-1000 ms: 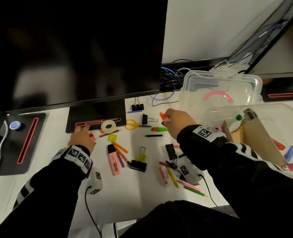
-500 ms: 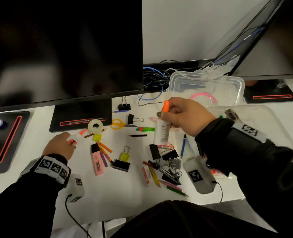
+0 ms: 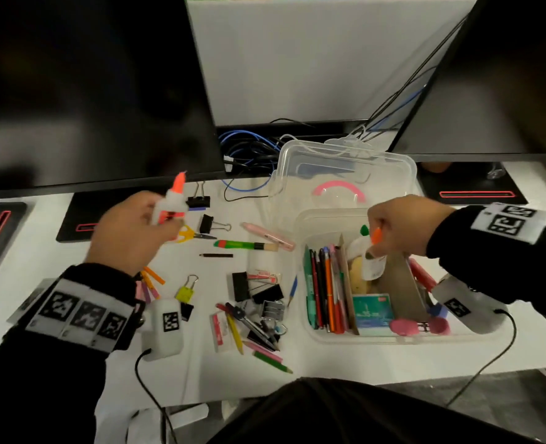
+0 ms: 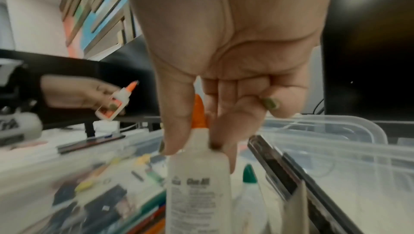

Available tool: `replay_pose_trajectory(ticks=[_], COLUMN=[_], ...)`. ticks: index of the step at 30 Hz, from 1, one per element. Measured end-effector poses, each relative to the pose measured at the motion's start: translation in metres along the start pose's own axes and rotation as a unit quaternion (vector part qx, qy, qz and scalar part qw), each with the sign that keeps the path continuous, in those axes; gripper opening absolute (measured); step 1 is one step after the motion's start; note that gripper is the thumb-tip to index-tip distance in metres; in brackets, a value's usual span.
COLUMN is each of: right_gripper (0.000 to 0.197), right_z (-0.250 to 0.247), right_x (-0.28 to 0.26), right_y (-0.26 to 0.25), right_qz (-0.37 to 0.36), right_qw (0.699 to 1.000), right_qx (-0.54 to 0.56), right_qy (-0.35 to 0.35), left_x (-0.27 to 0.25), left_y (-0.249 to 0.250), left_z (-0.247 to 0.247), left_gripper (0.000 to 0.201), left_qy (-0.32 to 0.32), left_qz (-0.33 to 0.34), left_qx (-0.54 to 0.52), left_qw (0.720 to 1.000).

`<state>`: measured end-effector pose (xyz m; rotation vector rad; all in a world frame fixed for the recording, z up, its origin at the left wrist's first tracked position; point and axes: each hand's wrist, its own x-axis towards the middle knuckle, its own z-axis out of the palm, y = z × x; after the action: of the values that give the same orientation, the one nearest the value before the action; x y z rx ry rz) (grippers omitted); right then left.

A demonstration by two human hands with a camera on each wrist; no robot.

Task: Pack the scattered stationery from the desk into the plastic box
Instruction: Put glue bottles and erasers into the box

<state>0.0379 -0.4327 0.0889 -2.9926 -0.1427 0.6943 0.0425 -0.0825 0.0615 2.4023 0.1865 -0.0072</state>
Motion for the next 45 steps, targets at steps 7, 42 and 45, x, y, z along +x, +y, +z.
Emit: replay_pose_trajectory(ticks=[7,42,45], right_gripper=[0.029,0.028,0.026], right_z=[0.021,0.019,0.023], right_x=[0.011,-0.006,-0.007], right_y=[0.010,0.079,0.080], right_qz=[-0.036,-0.060,-0.066], right_qw=[0.987,0.998,0.998], right_qx=[-0.123,-0.018,0.021], right_qy=[-0.096,-0.018,-0.005], left_x=[-0.002,-0.017,-0.016], left_y=[0.103,0.190,0.186], left_z=[0.052,0.210,0.211], left_gripper=[0.027,0.033,0.038], left_qy=[-0.157,-0.380,-0.402], left_qz=[0.177,0.270,0.253], left_qx=[0.012,0.257,0.273], left_qw=[0.972,0.847,0.837])
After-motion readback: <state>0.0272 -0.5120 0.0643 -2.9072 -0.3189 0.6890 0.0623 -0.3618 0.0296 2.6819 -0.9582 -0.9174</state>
